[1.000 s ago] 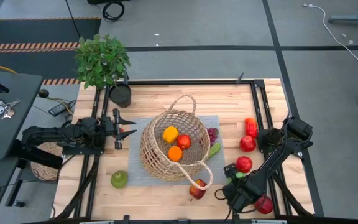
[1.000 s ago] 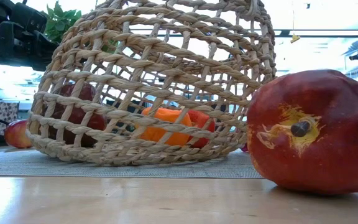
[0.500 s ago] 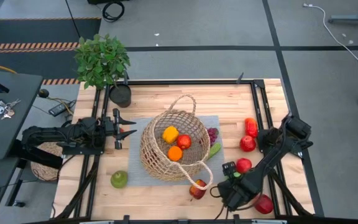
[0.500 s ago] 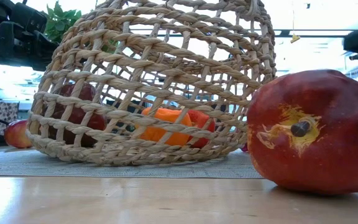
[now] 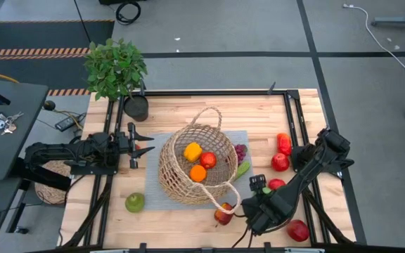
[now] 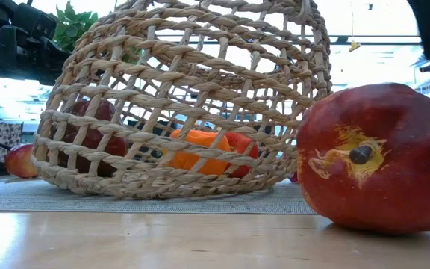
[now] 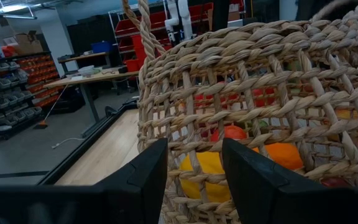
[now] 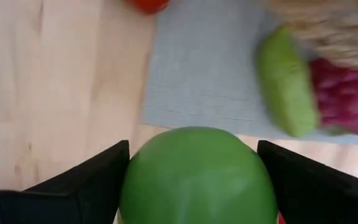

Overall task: Build produce basket
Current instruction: Put the green apple into the brown basket

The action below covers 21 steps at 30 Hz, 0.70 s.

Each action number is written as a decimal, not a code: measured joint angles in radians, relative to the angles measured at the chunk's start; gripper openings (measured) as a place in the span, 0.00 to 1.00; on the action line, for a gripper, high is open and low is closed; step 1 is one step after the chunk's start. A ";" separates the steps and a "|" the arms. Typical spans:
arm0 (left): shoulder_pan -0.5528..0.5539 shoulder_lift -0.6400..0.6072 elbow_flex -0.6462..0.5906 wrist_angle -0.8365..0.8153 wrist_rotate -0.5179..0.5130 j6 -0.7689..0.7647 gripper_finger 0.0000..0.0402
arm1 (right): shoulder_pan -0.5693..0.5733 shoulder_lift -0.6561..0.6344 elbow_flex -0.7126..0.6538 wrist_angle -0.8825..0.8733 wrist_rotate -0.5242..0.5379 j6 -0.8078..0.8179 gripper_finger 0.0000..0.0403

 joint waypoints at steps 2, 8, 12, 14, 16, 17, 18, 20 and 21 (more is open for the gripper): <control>0.000 0.000 0.000 0.000 0.000 0.000 0.40 | -0.002 0.000 0.052 -0.050 0.039 0.000 0.86; 0.000 0.000 0.000 0.000 0.000 0.000 0.40 | -0.002 -0.003 0.188 -0.147 0.131 -0.001 0.86; 0.000 0.000 0.000 0.000 0.000 0.000 0.40 | -0.002 -0.033 0.255 -0.147 0.218 -0.027 0.86; 0.000 0.000 0.000 0.000 0.000 0.000 0.40 | -0.002 -0.053 0.272 -0.145 0.261 -0.030 0.86; 0.000 0.000 0.000 0.000 0.000 0.000 0.40 | -0.002 -0.072 0.277 -0.144 0.310 -0.036 0.86; 0.000 0.000 0.000 0.000 0.000 0.000 0.40 | -0.002 -0.080 0.278 -0.143 0.332 -0.045 0.86; 0.000 0.000 0.000 0.000 0.000 0.000 0.40 | -0.003 -0.088 0.278 -0.143 0.353 -0.053 0.86; 0.000 0.000 0.000 0.000 0.000 0.000 0.40 | -0.006 -0.105 0.278 -0.140 0.389 -0.057 0.86; 0.000 0.000 0.000 0.000 0.000 0.000 0.40 | -0.010 -0.116 0.278 -0.136 0.408 -0.057 0.86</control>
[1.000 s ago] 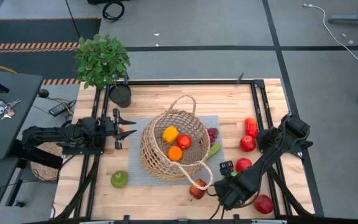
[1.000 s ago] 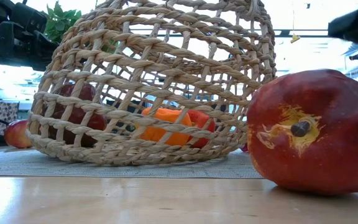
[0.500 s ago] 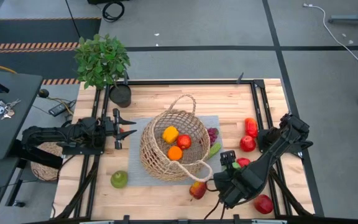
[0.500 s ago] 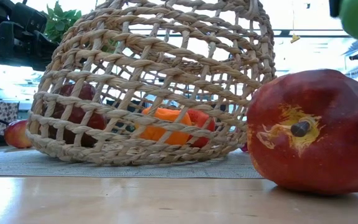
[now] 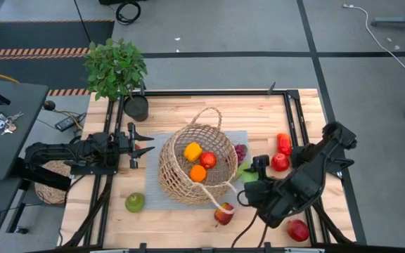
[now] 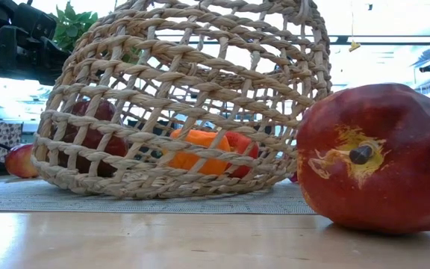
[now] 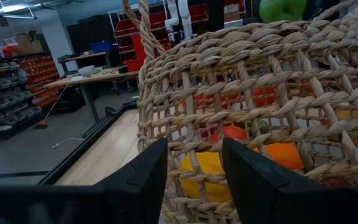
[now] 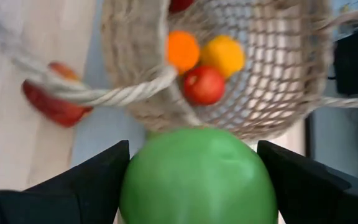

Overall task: Build produce basket
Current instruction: Put the green apple into the brown basket

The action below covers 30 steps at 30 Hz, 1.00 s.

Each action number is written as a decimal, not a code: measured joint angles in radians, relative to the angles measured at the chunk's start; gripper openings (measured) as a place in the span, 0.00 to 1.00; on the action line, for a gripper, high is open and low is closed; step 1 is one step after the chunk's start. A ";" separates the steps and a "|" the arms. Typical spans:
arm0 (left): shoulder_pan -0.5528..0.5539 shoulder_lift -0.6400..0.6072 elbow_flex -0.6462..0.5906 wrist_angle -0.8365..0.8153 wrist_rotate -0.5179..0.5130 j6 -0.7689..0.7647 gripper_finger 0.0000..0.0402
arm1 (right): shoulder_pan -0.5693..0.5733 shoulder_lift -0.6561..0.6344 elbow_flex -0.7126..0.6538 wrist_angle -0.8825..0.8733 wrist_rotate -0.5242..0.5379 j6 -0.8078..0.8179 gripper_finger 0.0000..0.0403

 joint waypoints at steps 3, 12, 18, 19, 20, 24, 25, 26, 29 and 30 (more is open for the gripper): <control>0.000 0.000 0.000 0.000 0.000 0.000 0.40 | -0.016 -0.030 0.000 0.027 0.040 0.001 0.86; 0.000 0.000 0.000 0.000 0.000 0.000 0.40 | -0.115 -0.078 0.000 0.298 0.142 -0.080 0.86; 0.000 0.000 0.000 0.000 0.000 0.000 0.40 | -0.167 -0.078 0.000 0.490 0.174 -0.328 0.86; 0.000 0.000 0.000 0.000 0.000 0.000 0.40 | -0.174 -0.078 0.000 0.517 0.157 -0.371 0.86; 0.000 0.000 0.000 0.000 0.000 0.000 0.40 | -0.182 -0.078 0.000 0.539 0.126 -0.410 0.86; 0.000 0.000 0.000 0.000 0.000 0.000 0.40 | -0.232 -0.078 0.000 0.617 -0.045 -0.478 0.86; 0.000 0.000 0.000 0.000 0.000 0.000 0.40 | -0.247 -0.078 0.000 0.637 -0.093 -0.486 0.86; 0.000 0.000 0.000 0.000 0.000 0.000 0.40 | -0.259 -0.078 0.000 0.656 -0.141 -0.492 0.86; 0.000 0.000 0.000 0.000 0.000 0.000 0.40 | -0.293 -0.078 0.000 0.694 -0.254 -0.527 0.86; 0.000 0.000 0.000 0.000 0.000 0.000 0.40 | -0.302 -0.078 0.000 0.708 -0.279 -0.543 0.86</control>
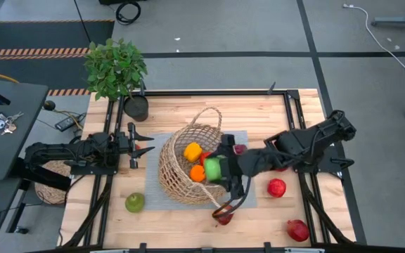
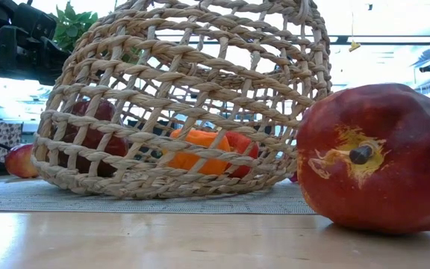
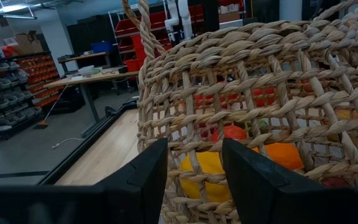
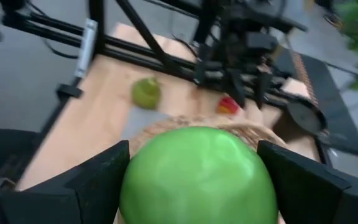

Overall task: Build produce basket
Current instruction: Put the green apple into the brown basket

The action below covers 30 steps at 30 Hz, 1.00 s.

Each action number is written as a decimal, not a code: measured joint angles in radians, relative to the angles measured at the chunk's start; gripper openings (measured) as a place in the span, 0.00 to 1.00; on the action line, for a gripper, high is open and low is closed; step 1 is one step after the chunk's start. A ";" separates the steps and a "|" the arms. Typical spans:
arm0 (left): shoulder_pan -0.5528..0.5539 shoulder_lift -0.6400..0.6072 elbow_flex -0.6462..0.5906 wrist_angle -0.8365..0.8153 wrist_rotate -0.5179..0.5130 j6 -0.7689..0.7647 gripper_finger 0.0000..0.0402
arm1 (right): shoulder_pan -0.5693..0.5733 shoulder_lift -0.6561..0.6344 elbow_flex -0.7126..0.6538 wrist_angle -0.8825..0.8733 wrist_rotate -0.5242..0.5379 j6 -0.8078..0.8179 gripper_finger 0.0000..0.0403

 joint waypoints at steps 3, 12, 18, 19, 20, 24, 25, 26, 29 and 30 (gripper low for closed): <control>0.000 0.000 0.000 0.000 0.000 0.000 0.40 | -0.033 0.000 0.000 0.041 -0.078 -0.028 0.86; 0.000 0.000 0.000 0.000 0.000 0.000 0.40 | -0.119 0.000 -0.030 0.055 -0.203 -0.026 0.86; 0.000 0.000 0.000 0.000 0.000 0.000 0.40 | -0.168 0.000 -0.060 0.092 -0.277 -0.030 0.86; 0.000 0.000 0.000 0.000 0.000 0.000 0.40 | -0.174 0.000 -0.069 0.105 -0.286 -0.029 0.86; 0.000 0.000 0.000 0.000 0.000 0.000 0.40 | -0.179 0.000 -0.078 0.110 -0.294 -0.028 0.86; 0.000 0.000 0.000 0.000 0.000 0.000 0.40 | -0.194 0.000 -0.117 0.120 -0.297 -0.026 0.86; 0.000 0.000 0.000 0.000 0.000 0.000 0.40 | -0.198 0.001 -0.126 0.115 -0.284 -0.027 0.86; 0.000 0.000 0.000 0.000 0.000 0.000 0.40 | -0.201 0.001 -0.133 0.114 -0.254 -0.028 0.86; 0.000 0.000 0.000 0.000 0.000 0.000 0.40 | -0.203 0.000 -0.165 0.118 -0.133 -0.039 0.86; 0.000 0.000 0.000 0.000 0.000 0.000 0.40 | -0.202 0.000 -0.181 0.117 -0.087 -0.057 0.86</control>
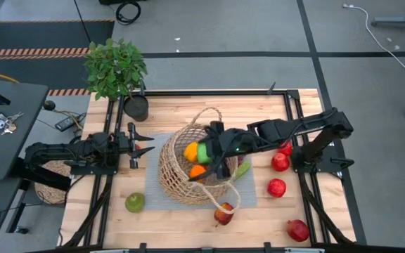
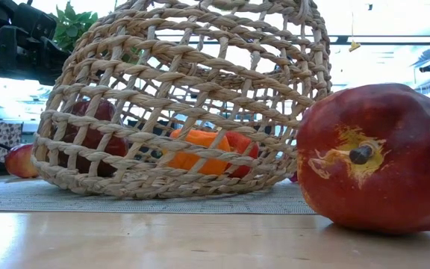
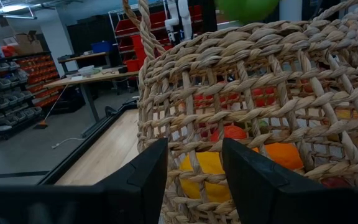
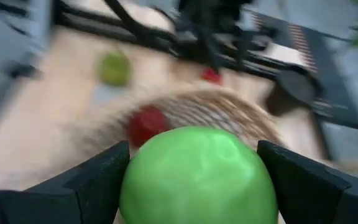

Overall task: Build produce basket
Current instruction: Put the green apple into the brown basket

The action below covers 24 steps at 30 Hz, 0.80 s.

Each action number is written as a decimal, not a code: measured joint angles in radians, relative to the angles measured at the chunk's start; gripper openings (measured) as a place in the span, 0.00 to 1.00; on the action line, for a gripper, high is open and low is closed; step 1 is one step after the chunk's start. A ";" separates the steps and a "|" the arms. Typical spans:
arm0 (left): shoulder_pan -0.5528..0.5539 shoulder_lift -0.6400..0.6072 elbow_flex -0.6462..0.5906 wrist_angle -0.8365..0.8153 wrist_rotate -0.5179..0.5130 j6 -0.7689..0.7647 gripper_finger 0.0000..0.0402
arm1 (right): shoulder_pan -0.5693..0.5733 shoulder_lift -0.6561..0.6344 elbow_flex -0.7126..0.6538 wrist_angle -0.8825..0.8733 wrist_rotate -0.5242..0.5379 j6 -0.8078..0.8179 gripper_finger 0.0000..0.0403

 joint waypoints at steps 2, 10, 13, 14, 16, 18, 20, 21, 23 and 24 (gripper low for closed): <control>0.000 0.000 0.000 0.000 0.000 0.000 0.40 | 0.017 0.001 -0.032 -0.010 0.100 -0.047 0.86; 0.000 0.000 0.000 0.000 0.000 0.000 0.40 | 0.092 0.001 -0.140 0.046 0.523 -0.412 0.86; 0.000 0.000 0.000 0.000 0.000 0.000 0.40 | 0.101 0.001 -0.164 0.055 0.571 -0.547 0.86; 0.000 0.000 0.000 0.000 0.000 0.000 0.40 | 0.102 0.001 -0.168 0.059 0.571 -0.585 0.86; 0.000 0.000 0.000 0.000 0.000 0.000 0.40 | 0.103 0.001 -0.174 0.061 0.571 -0.643 0.86; 0.000 0.000 0.000 0.000 0.000 0.000 0.40 | 0.107 0.001 -0.181 0.063 0.578 -0.679 0.86; 0.000 0.000 0.000 0.000 0.000 0.000 0.40 | 0.115 0.001 -0.184 0.063 0.600 -0.716 0.86; 0.000 0.000 0.000 0.000 0.000 0.000 0.40 | 0.120 0.001 -0.187 0.064 0.606 -0.735 0.86; 0.000 0.000 0.000 0.000 0.000 0.000 0.40 | 0.130 0.001 -0.192 0.064 0.617 -0.770 0.86; 0.000 0.000 0.000 0.000 0.000 0.000 0.40 | 0.134 0.001 -0.192 0.063 0.627 -0.782 0.86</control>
